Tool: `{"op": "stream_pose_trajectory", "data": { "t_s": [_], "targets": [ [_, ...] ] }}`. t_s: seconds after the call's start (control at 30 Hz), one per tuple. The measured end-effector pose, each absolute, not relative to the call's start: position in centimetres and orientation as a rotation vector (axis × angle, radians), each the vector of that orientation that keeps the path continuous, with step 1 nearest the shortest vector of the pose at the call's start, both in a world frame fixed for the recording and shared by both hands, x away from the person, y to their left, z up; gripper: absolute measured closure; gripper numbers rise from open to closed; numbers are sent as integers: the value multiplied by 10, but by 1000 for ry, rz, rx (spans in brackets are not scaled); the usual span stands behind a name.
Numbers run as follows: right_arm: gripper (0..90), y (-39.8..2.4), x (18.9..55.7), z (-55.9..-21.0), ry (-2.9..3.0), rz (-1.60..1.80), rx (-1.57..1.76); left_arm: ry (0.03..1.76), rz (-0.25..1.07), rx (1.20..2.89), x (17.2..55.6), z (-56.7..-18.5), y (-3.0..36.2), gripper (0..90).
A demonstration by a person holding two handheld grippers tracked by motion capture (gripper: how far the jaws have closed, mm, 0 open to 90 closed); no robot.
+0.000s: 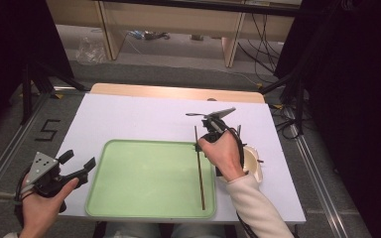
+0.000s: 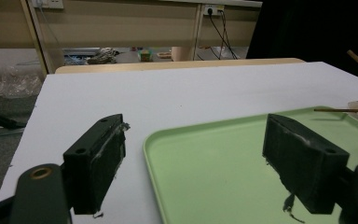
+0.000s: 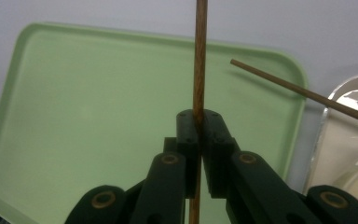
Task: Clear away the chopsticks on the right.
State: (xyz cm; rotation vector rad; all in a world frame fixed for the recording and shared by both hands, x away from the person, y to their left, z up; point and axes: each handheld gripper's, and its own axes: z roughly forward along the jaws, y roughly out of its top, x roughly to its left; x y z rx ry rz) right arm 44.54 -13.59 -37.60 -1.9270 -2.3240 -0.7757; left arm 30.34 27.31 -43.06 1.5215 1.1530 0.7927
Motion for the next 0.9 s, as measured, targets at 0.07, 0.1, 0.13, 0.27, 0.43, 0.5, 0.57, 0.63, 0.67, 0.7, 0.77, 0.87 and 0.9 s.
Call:
{"op": "stream_pose_trajectory", "data": {
  "t_s": [0.07,0.1,0.13,0.27,0.43,0.5,0.57,0.63,0.67,0.7,0.77,0.87,0.9],
  "targets": [
    [873,-132,446,-380,-2337,-763,-1921,1152,794,1523,303,-430,273,206],
    [873,-130,446,-382,-2337,-739,-1917,1153,795,1523,303,-430,274,206],
    [873,-130,447,-385,-2349,-737,-1904,1152,796,1523,303,-430,274,206],
    [872,-127,448,-394,-2341,-698,-1922,1151,795,1523,303,-430,273,206],
    [872,-127,453,-405,-2385,-658,-1895,1153,793,1522,303,-430,273,206],
    [873,-127,454,-409,-2388,-641,-1882,1151,795,1523,303,-430,273,206],
    [872,-126,454,-410,-2366,-610,-1887,1153,793,1522,303,-430,274,206],
    [872,-127,456,-414,-2410,-631,-1857,1153,794,1523,303,-430,274,206],
    [872,-126,455,-414,-2390,-606,-1875,1153,793,1523,303,-430,274,206],
    [872,-127,457,-417,-2438,-626,-1837,1153,793,1522,303,-430,273,206],
    [872,-126,456,-419,-2423,-605,-1851,1152,795,1523,303,-430,274,206],
    [872,-124,456,-420,-2389,-573,-1880,1153,793,1522,303,-430,274,206],
    [872,-124,456,-421,-2386,-566,-1885,1153,793,1521,303,-430,274,206]
  ]
}}
